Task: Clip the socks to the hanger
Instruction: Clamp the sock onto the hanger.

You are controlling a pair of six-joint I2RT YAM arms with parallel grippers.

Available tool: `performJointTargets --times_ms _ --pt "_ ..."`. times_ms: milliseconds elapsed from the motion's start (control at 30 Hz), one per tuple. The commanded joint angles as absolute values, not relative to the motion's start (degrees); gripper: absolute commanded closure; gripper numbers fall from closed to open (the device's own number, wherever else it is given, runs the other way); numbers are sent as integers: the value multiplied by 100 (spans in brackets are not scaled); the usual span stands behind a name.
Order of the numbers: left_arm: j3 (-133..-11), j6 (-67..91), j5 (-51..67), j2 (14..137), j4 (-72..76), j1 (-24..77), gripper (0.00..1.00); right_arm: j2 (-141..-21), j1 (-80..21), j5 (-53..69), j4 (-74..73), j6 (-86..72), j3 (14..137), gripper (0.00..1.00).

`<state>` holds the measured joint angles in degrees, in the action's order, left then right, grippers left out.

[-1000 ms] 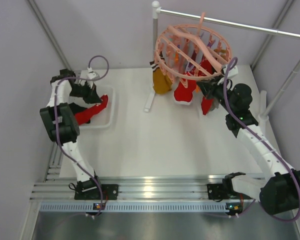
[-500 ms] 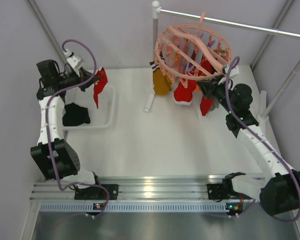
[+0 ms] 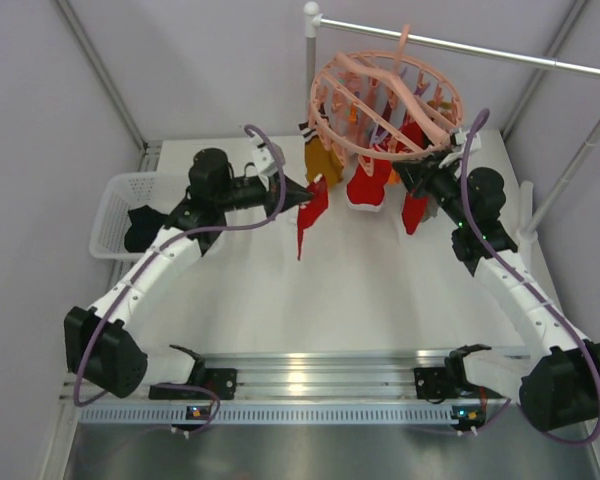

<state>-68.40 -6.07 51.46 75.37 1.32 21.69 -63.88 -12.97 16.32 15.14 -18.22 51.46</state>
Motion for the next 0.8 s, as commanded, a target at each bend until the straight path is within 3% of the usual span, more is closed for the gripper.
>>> performJointTargets --times_ms 0,267,767 --pt "-6356 251 4115 7611 1244 2846 100 -6398 -1310 1600 1643 -2231 5379 100" --pt "-6055 800 3042 8567 3187 3980 100 -6416 -1309 1758 1547 -2610 5440 100" --pt "-6424 1309 2804 9589 4368 4157 100 -6460 -1310 1793 1441 -2777 5379 100"
